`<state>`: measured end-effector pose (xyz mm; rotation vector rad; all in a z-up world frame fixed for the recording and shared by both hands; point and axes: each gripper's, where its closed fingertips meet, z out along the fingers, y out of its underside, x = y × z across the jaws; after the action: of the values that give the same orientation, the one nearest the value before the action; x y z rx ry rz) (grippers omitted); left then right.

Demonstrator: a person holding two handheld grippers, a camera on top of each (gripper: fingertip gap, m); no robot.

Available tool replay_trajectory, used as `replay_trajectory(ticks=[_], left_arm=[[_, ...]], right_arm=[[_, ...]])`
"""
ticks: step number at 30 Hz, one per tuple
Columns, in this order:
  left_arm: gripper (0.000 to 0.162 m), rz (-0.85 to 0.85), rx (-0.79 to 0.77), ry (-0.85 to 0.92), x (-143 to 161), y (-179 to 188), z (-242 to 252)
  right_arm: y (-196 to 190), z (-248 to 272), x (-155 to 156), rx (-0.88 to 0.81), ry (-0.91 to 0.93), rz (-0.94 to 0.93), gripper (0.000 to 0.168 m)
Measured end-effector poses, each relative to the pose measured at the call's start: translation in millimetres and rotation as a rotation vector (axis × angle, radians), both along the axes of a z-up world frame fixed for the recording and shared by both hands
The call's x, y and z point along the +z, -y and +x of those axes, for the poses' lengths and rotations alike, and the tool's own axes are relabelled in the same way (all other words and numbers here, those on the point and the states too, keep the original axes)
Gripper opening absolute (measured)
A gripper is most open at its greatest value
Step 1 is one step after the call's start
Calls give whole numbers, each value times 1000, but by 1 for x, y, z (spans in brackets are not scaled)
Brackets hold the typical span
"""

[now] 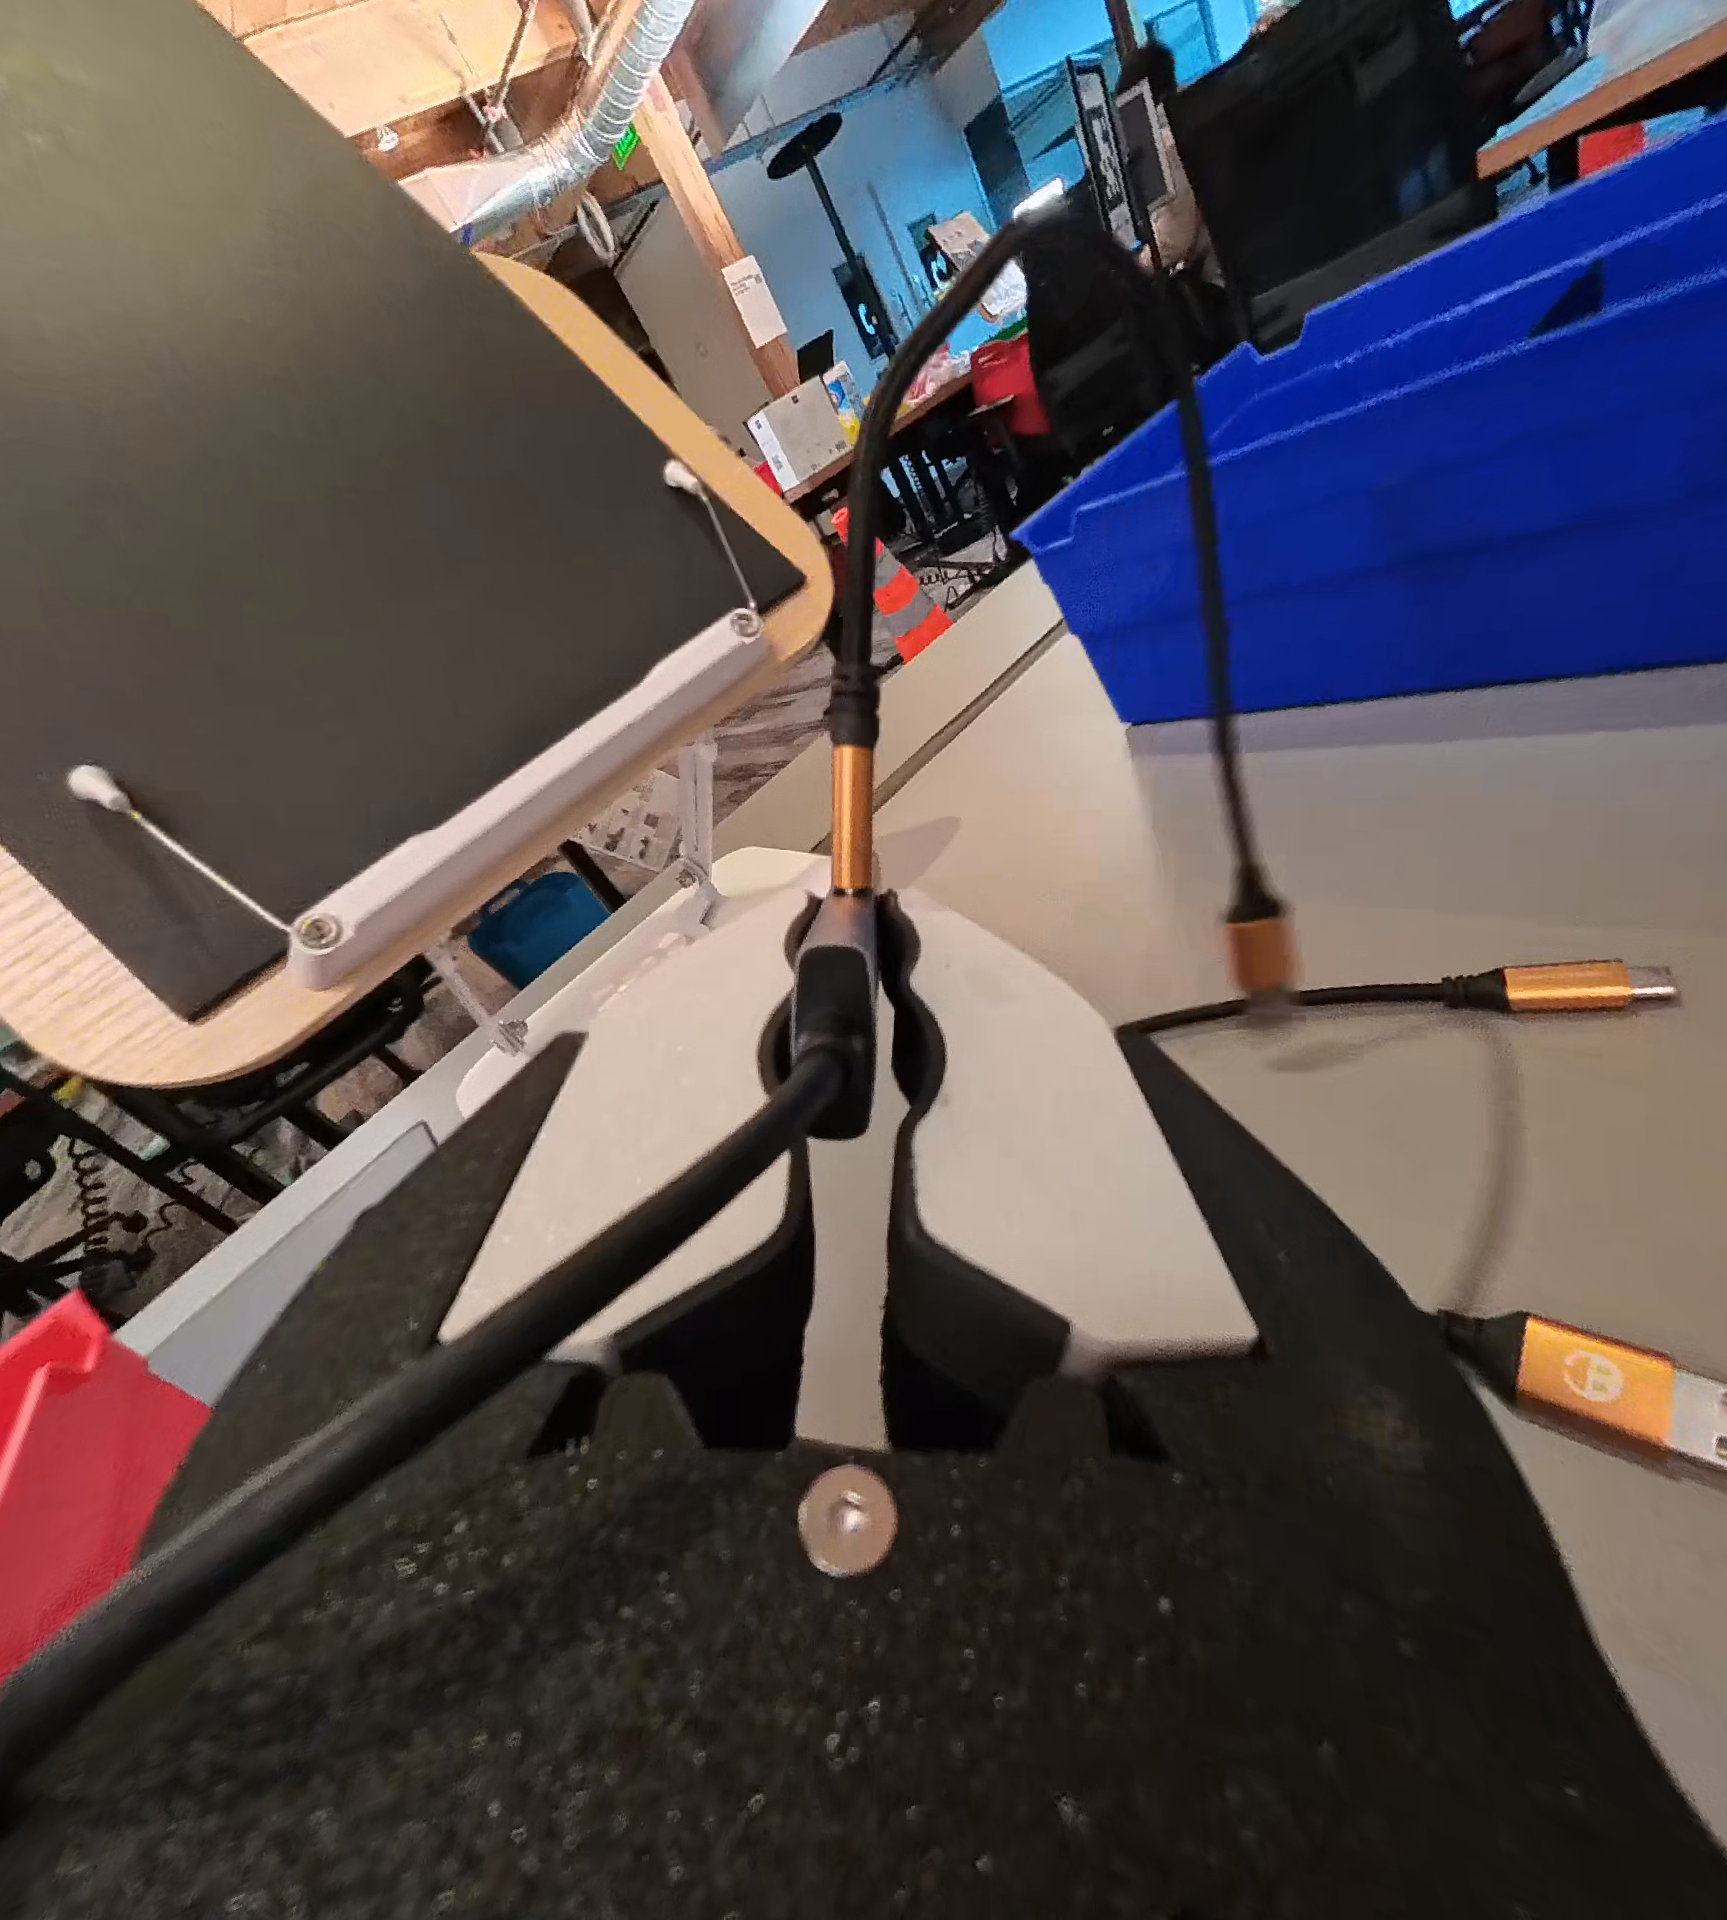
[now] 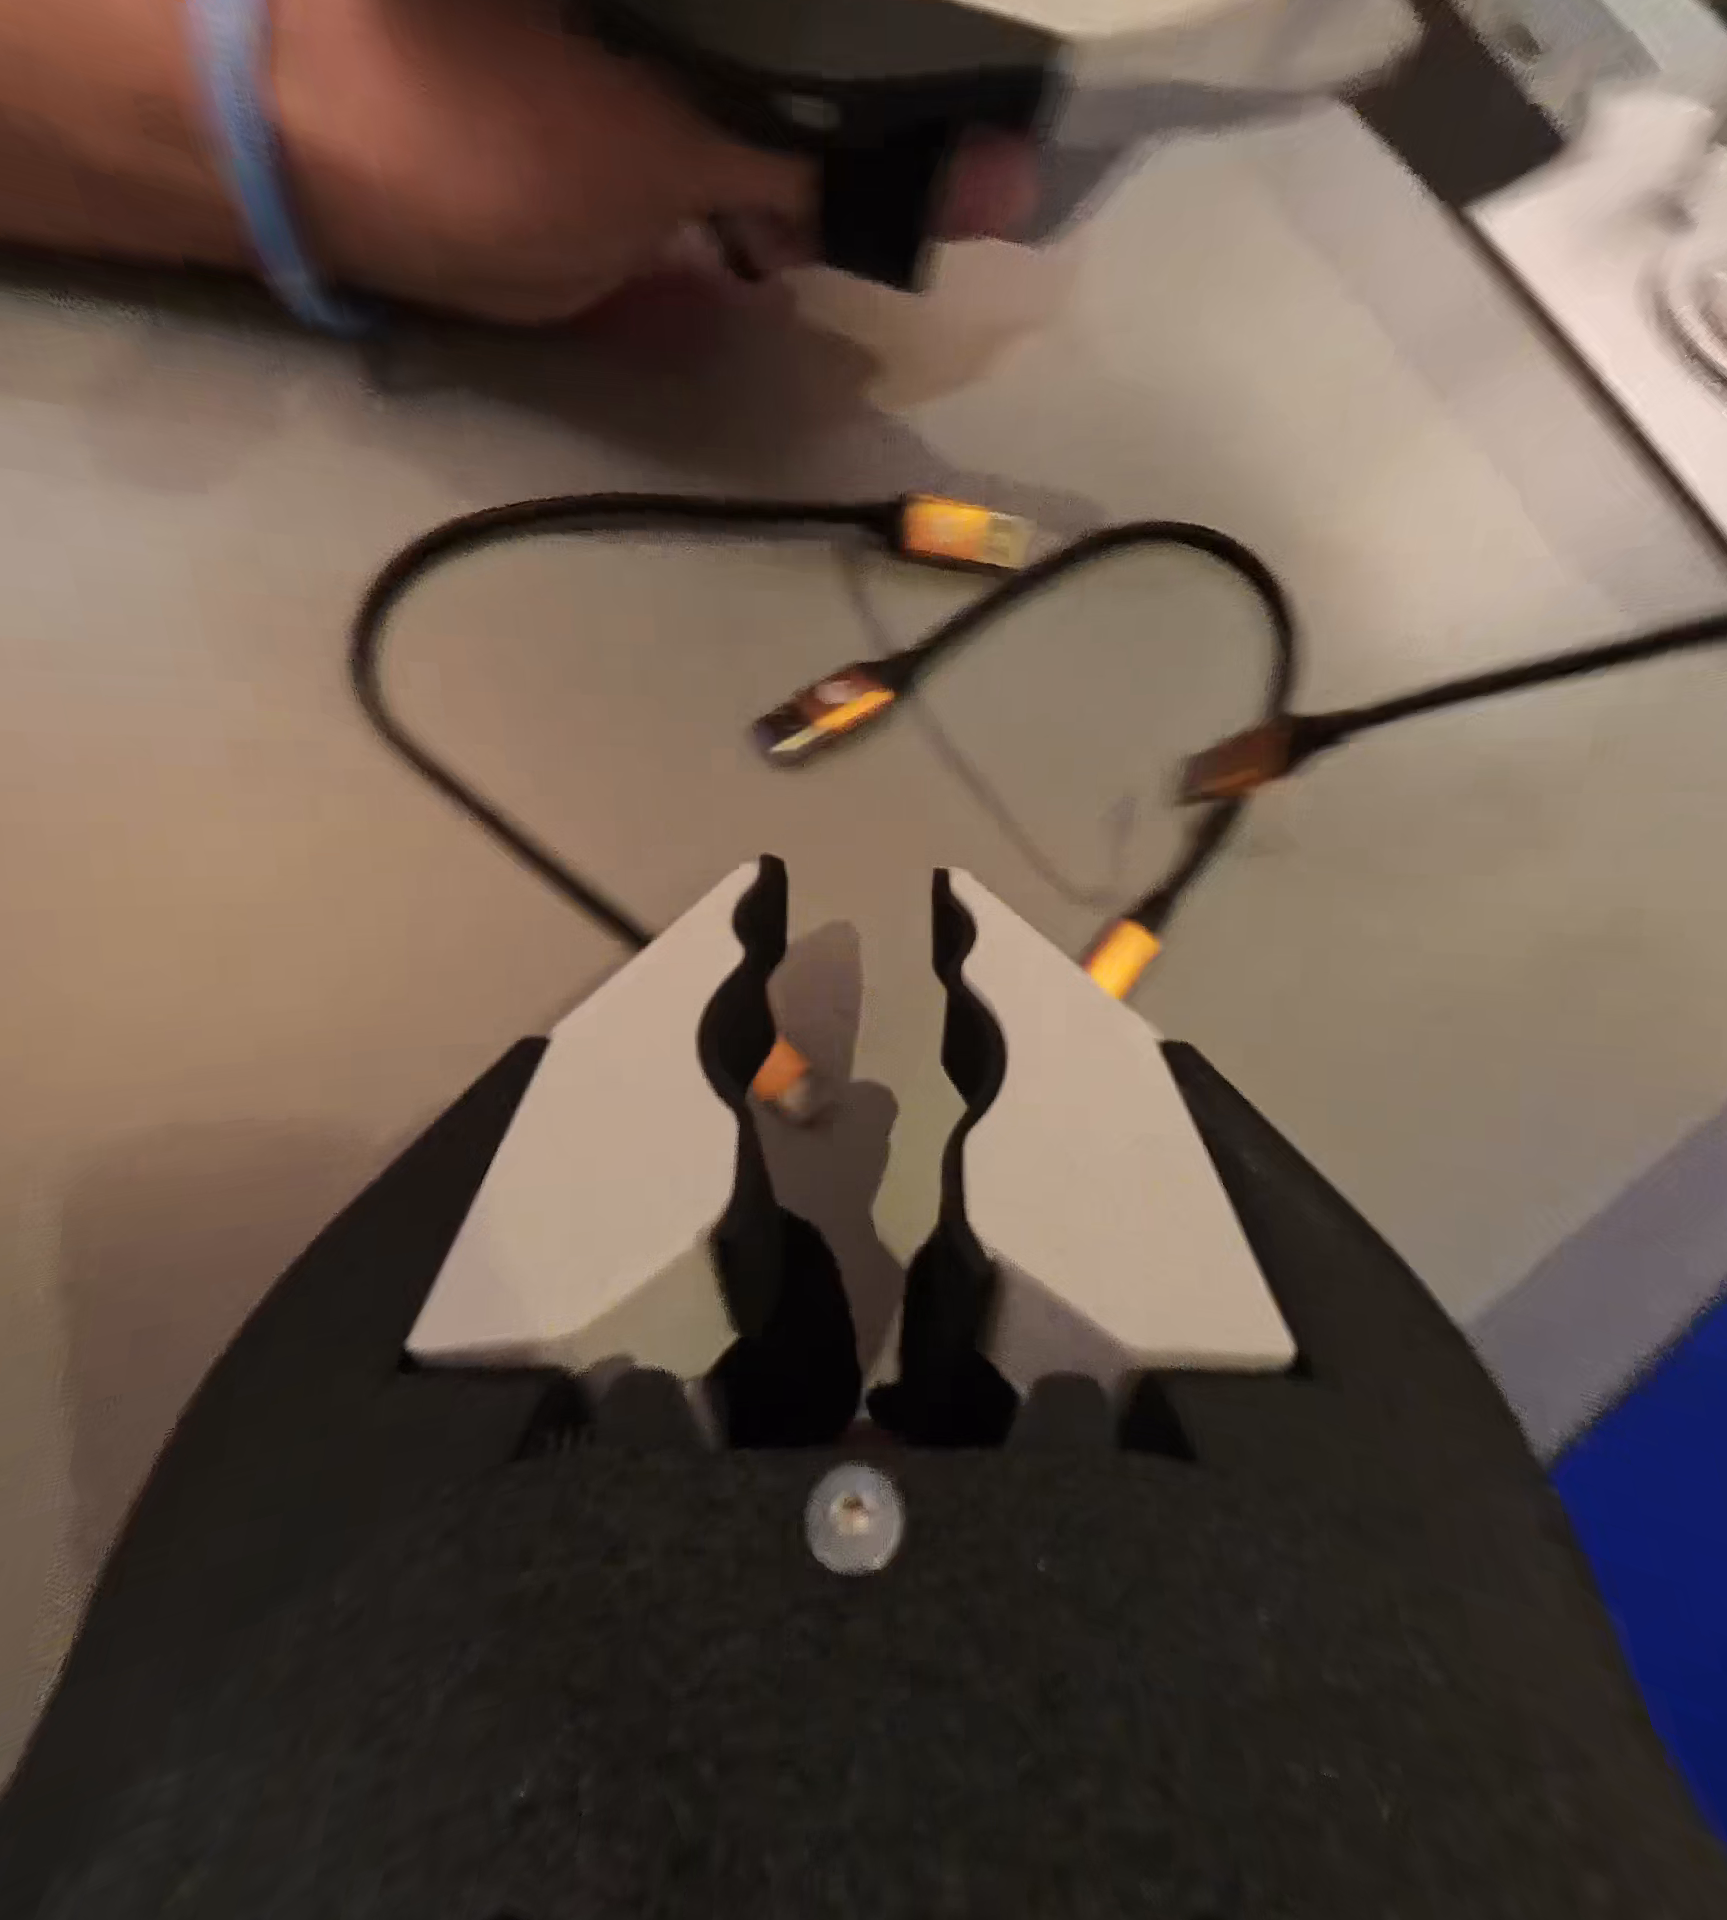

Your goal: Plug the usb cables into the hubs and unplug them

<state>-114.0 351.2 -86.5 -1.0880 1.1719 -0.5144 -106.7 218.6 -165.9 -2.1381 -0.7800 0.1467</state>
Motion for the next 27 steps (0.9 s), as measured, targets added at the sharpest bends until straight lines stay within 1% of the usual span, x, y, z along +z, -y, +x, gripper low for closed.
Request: replay_trajectory(ticks=[3,4,6,8,9,10,13,15,16,18,20,22,23,24,25,27], left_arm=[[9,-23,14,18,2,-6,-4],[9,-25,15,22,2,-7,-5],[9,-29,10,28,4,-5,-5],[9,-24,8,25,3,-4,-3],[9,-22,6,22,3,-3,-3],[9,-19,9,24,3,-3,-3],[9,-13,42,58,10,-9,-9],[9,-21,60,86,15,-14,-14],[9,-24,67,95,16,-16,-15],[9,-32,70,97,16,-18,-16],[9,-43,70,98,14,-18,-15],[9,-51,66,94,13,-18,-14],[9,-53,66,96,13,-17,-14],[9,-56,65,97,13,-17,-14],[9,-58,63,96,13,-17,-14],[9,-58,61,91,12,-17,-13]], right_arm=[[-27,49,-2,-271,56,19,31],[-29,54,-7,-299,46,-12,33],[-31,52,-19,-311,16,-76,33],[-35,50,-28,-339,23,-101,32],[-38,50,-28,-361,16,-89,24],[-39,49,-29,-369,17,-100,12],[-21,49,-26,-303,117,-170,11],[-2,50,-6,-243,171,-157,10],[9,56,9,-229,217,-149,10],[29,77,53,-230,340,-89,10],[48,98,108,-259,448,-4,10],[59,100,156,-266,463,119,10],[61,96,169,-262,449,160,10],[61,91,174,-254,446,183,10],[58,80,171,-228,440,190,10],[61,47,134,-109,409,95,10]])
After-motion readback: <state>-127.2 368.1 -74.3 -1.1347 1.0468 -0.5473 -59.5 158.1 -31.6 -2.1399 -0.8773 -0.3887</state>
